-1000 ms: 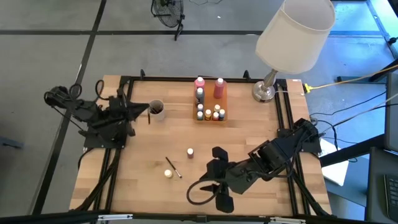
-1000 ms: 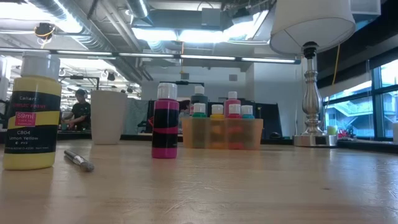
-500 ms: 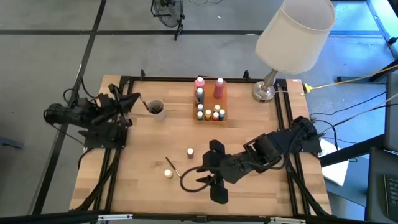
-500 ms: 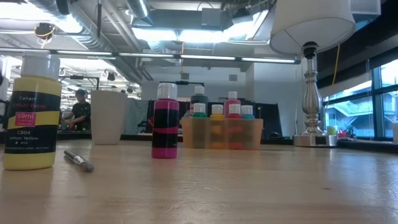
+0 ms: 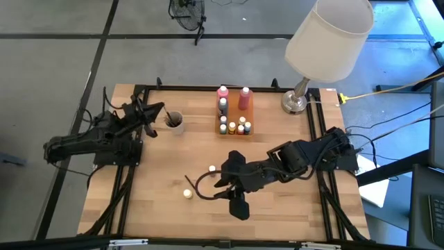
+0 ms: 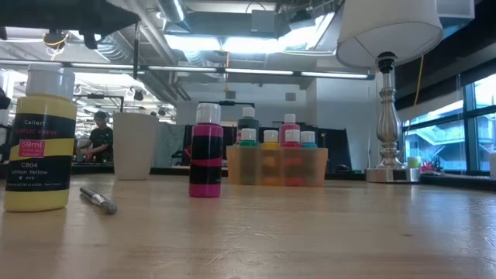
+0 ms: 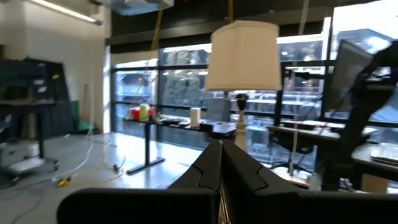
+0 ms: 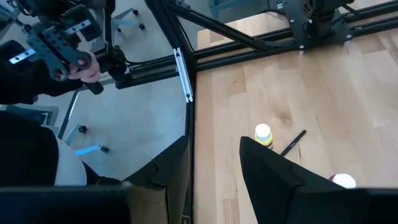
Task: Pick & Place Paint Supplies
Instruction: Put the bottom silver paint brush into the white cup
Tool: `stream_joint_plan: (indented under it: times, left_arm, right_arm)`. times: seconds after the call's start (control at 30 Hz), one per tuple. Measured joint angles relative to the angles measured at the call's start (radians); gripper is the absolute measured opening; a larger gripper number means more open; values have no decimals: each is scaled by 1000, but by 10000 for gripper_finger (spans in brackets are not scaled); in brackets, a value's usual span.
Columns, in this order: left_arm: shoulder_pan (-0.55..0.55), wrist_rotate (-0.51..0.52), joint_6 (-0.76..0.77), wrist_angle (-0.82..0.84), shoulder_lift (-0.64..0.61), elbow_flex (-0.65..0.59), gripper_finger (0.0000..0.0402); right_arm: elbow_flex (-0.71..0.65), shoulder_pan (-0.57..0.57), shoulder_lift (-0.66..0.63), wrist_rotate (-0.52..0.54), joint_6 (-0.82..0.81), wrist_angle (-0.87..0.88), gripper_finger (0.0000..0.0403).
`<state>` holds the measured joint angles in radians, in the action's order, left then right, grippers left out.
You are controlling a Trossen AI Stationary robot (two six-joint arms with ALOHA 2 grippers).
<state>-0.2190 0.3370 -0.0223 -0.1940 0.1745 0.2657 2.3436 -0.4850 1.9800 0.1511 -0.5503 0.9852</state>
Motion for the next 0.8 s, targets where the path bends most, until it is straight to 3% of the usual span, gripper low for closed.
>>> stream_joint_plan:
  times: [0.2, 0.4, 0.63, 0.8]
  left_arm:
    - [-129, -85, 36, 138, 0, 0, 2]
    - [-255, -188, 38, 147, 0, -2, 2]
    - [-376, -380, 111, -31, 0, -134, 2]
    - [-435, -430, 142, -152, 0, -206, 2]
  right_arm:
    - [0, 0, 0, 14, -31, -5, 144]
    - [0, 2, 0, 37, -45, -21, 144]
    - [0, 10, 0, 40, -47, -31, 144]
    - [0, 16, 0, 39, -48, -34, 144]
